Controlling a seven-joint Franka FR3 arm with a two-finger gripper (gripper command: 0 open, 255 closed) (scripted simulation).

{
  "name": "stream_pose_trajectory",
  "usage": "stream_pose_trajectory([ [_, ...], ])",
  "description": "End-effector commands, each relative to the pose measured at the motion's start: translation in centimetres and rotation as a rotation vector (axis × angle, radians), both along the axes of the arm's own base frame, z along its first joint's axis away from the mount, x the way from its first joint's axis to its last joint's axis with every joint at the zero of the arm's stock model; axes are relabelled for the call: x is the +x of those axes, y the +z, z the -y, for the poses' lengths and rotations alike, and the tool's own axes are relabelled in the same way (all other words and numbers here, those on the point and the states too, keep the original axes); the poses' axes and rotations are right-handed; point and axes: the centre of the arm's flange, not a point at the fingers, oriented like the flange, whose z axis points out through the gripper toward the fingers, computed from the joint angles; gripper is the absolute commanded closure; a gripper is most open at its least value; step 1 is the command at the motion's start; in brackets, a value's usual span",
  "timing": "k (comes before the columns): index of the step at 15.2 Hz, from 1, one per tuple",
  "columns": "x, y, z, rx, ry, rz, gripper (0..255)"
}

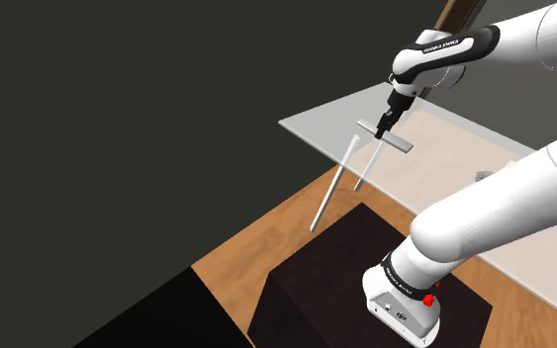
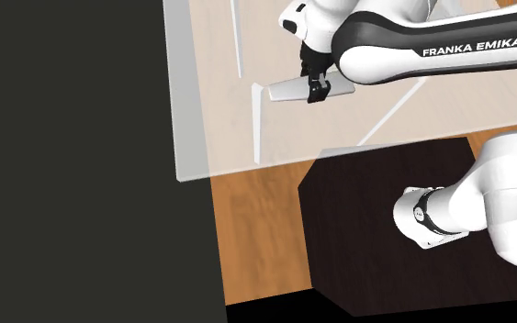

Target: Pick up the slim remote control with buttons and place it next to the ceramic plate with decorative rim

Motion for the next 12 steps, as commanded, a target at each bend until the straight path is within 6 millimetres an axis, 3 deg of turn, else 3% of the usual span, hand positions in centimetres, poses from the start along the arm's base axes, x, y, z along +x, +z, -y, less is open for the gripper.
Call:
stream_pose_trajectory([
  [1,-2.7,0.0,0.5,0.0,0.001,0.0,255],
  [12,-17.1,0.1,2.7,0.0,0.001,0.0,255],
])
